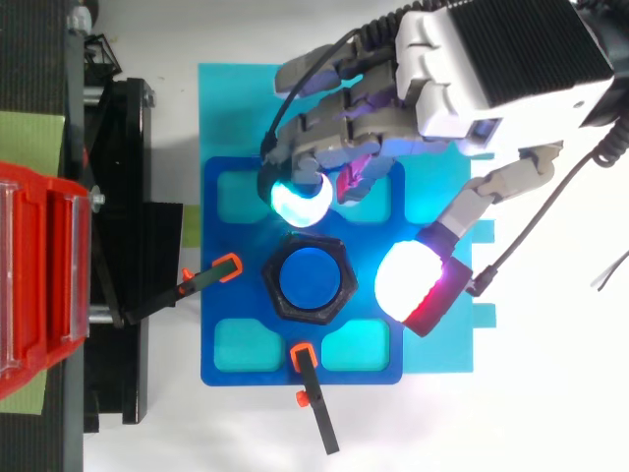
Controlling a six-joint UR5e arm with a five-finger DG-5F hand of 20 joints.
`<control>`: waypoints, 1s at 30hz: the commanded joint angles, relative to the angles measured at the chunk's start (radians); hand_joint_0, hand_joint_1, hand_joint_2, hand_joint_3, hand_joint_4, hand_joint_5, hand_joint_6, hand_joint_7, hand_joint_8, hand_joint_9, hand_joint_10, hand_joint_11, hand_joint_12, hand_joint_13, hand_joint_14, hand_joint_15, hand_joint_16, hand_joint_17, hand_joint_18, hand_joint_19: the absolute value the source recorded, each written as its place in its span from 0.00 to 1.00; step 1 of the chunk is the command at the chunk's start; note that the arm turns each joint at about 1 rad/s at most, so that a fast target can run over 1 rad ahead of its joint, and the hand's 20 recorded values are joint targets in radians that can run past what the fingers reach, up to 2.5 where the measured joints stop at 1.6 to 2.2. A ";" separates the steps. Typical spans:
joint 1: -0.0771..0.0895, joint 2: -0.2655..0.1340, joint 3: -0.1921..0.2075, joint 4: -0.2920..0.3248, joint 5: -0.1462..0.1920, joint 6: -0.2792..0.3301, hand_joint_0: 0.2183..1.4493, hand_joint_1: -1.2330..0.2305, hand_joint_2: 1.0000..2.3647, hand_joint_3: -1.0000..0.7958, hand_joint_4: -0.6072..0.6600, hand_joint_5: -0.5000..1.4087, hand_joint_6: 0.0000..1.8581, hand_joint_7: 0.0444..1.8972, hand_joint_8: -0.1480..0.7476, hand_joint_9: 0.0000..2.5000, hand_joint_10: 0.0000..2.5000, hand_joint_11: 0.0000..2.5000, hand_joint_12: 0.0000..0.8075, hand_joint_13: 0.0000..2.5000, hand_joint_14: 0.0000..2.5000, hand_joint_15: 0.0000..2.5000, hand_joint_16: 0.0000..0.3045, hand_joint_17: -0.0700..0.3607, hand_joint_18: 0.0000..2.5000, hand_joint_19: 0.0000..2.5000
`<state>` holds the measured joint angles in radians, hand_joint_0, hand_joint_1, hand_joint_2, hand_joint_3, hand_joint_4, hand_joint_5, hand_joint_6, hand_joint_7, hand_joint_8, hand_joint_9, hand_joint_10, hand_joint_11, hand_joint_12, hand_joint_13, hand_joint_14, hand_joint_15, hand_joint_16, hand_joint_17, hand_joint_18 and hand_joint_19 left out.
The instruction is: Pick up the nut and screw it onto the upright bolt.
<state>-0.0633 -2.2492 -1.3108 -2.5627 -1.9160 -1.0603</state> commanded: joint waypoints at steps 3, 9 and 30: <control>-0.013 0.005 0.045 -0.014 -0.026 0.003 0.16 0.67 0.00 0.28 0.64 0.21 0.27 0.40 0.47 0.47 0.00 0.00 0.40 0.27 0.00 0.00 0.11 0.35 0.15 0.00; -0.023 0.003 0.064 -0.007 -0.058 0.003 0.16 0.66 0.00 0.28 0.61 0.19 0.27 0.33 0.46 0.39 0.00 0.00 0.42 0.24 0.00 0.00 0.12 0.36 0.11 0.00; 0.053 -0.066 0.062 0.050 0.028 0.020 0.13 0.70 0.00 0.28 0.49 0.16 0.27 0.27 0.33 0.00 0.00 0.00 0.42 0.00 0.00 0.00 0.17 0.43 0.00 0.00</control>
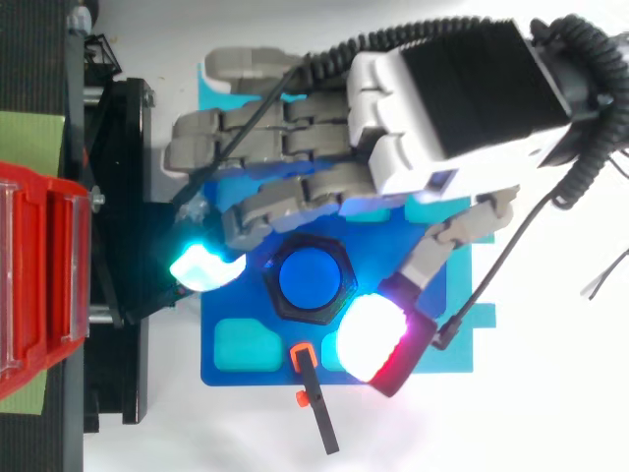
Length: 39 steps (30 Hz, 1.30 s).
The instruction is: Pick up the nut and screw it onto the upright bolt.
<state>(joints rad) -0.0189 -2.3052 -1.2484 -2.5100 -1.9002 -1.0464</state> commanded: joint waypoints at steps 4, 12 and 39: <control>0.011 -0.008 0.000 -0.012 0.012 0.006 0.13 0.70 0.00 0.28 0.48 0.16 0.27 0.27 0.31 0.00 0.00 0.00 0.41 0.00 0.00 0.00 0.17 0.44 0.00 0.00; 0.011 -0.008 -0.002 -0.036 0.012 0.006 0.13 0.69 0.00 0.28 0.50 0.16 0.27 0.28 0.33 0.00 0.00 0.00 0.42 0.00 0.00 0.00 0.18 0.45 0.00 0.00; -0.004 -0.008 -0.039 -0.023 0.006 0.011 0.15 0.70 0.00 0.28 0.62 0.20 0.27 0.54 0.42 0.05 0.00 0.00 0.43 0.00 0.00 0.00 0.15 0.40 0.00 0.00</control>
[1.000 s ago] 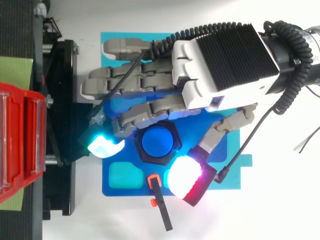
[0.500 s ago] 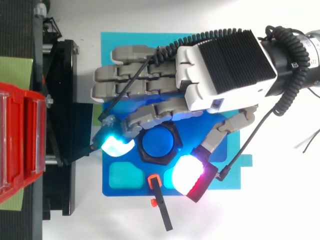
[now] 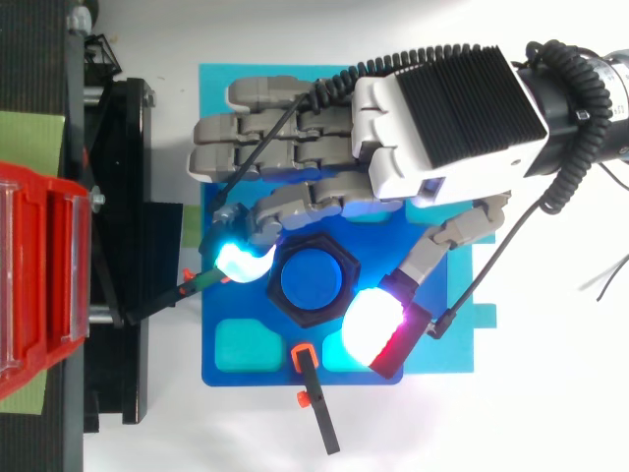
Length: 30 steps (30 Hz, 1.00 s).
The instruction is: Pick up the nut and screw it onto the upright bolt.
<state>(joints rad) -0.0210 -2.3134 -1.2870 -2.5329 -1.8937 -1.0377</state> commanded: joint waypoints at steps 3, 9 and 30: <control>-0.005 0.000 0.002 0.000 -0.002 0.005 0.15 0.70 0.00 0.28 0.62 0.20 0.27 0.56 0.43 0.06 0.00 0.00 0.43 0.00 0.00 0.00 0.15 0.40 0.00 0.00; -0.011 0.000 0.002 0.003 -0.002 0.008 0.15 0.70 0.00 0.28 0.61 0.22 0.27 0.60 0.44 0.09 0.00 0.00 0.42 0.00 0.00 0.00 0.14 0.39 0.00 0.00; -0.037 0.002 0.032 -0.001 -0.051 0.013 0.17 0.71 0.00 0.28 0.61 0.29 0.27 0.68 0.44 0.33 0.00 0.00 0.37 0.14 0.00 0.00 0.10 0.33 0.00 0.00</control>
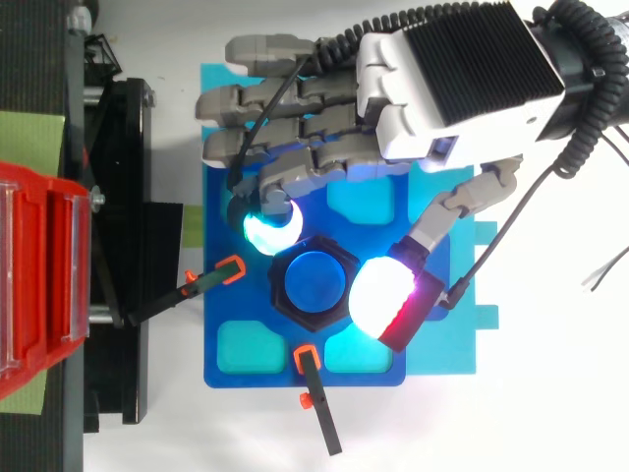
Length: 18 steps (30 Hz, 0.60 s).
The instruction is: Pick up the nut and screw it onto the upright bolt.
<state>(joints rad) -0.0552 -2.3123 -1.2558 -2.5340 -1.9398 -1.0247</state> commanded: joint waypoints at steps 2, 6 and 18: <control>-0.006 0.001 0.001 0.000 -0.007 0.000 0.17 0.70 0.00 0.28 0.61 0.29 0.27 0.68 0.44 0.34 0.00 0.00 0.36 0.15 0.00 0.00 0.10 0.32 0.00 0.00; -0.009 0.001 0.006 0.000 -0.013 0.000 0.18 0.70 0.00 0.28 0.60 0.30 0.27 0.68 0.44 0.37 0.00 0.00 0.35 0.18 0.00 0.00 0.09 0.31 0.01 0.00; -0.023 0.002 0.007 -0.003 -0.030 -0.002 0.18 0.68 0.00 0.28 0.59 0.31 0.27 0.68 0.40 0.46 0.00 0.00 0.31 0.24 0.00 0.00 0.07 0.28 0.08 0.00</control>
<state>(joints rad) -0.0755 -2.3103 -1.2489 -2.5365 -1.9663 -1.0253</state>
